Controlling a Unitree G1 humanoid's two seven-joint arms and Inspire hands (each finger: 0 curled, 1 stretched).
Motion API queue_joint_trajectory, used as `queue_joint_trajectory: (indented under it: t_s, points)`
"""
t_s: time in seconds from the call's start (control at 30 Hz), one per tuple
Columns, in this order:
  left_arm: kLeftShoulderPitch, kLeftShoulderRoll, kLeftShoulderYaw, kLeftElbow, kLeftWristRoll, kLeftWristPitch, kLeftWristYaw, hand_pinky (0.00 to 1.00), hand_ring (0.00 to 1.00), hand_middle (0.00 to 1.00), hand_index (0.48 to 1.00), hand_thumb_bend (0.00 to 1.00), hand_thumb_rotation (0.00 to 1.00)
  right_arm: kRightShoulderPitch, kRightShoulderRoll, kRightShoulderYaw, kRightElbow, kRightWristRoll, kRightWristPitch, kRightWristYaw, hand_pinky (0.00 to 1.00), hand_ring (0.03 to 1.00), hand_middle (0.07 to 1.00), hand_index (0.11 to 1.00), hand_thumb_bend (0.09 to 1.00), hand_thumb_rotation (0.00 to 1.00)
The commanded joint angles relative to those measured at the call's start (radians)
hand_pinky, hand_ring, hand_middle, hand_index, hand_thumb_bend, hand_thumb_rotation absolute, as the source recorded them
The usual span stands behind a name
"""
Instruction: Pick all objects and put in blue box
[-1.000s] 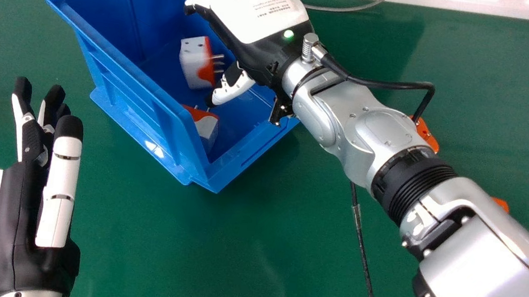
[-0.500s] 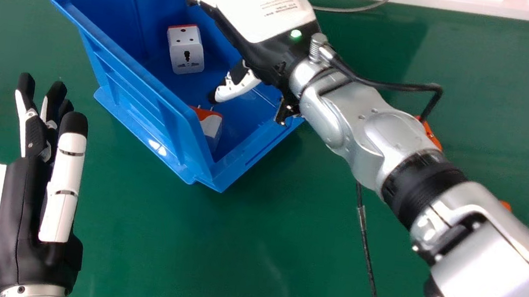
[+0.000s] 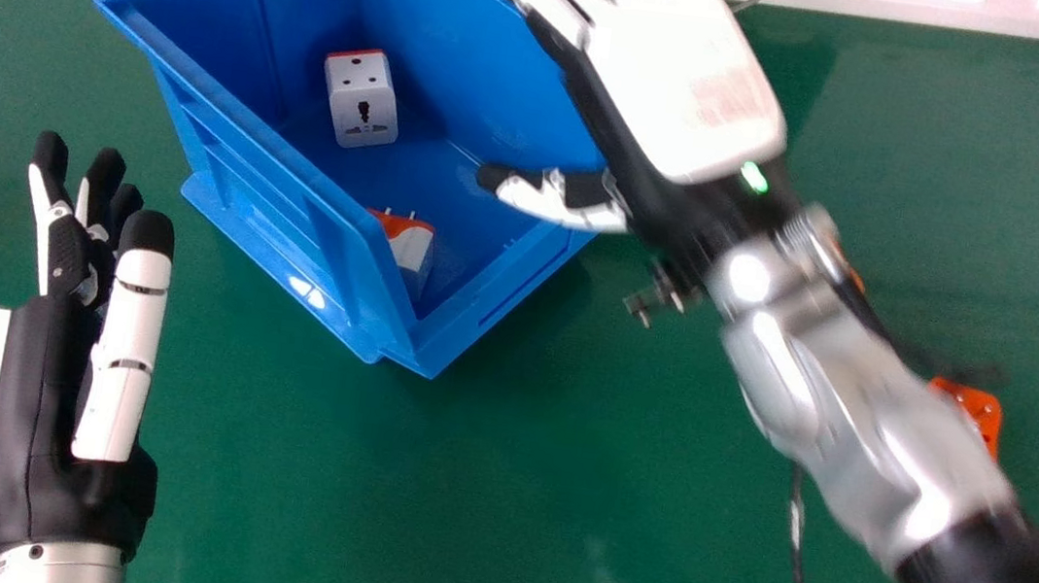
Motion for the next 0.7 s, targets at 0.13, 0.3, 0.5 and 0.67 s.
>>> queue_joint_trajectory:
  t_s: [0.13, 0.3, 0.5, 0.67]
  points:
    - [-0.012, 0.014, 0.011, -0.005, -0.019, -0.018, -0.02, 1.0, 1.0, 1.0, 1.0, 0.42, 0.74, 0.284, -0.035, -0.115, -0.318, 0.036, -0.001, -0.021, 0.7, 0.84, 0.886, 0.862, 0.341, 0.47]
    - [-0.018, 0.019, 0.017, -0.002, -0.028, -0.013, -0.025, 1.0, 1.0, 1.0, 1.0, 0.43, 0.73, 0.539, -0.048, -0.201, -0.545, 0.056, 0.002, 0.008, 0.7, 0.845, 0.888, 0.857, 0.357, 0.35]
    - [-0.026, 0.024, 0.02, 0.011, -0.042, -0.017, -0.04, 1.0, 1.0, 1.0, 1.0, 0.43, 0.71, 0.746, -0.04, -0.29, -0.668, 0.052, -0.001, 0.016, 0.67, 0.821, 0.874, 0.858, 0.373, 0.32]
    - [-0.03, 0.03, 0.022, 0.02, -0.043, -0.023, -0.045, 1.0, 1.0, 1.0, 1.0, 0.47, 0.71, 0.835, -0.016, -0.333, -0.686, 0.049, -0.01, -0.002, 0.67, 0.813, 0.858, 0.845, 0.389, 0.29]
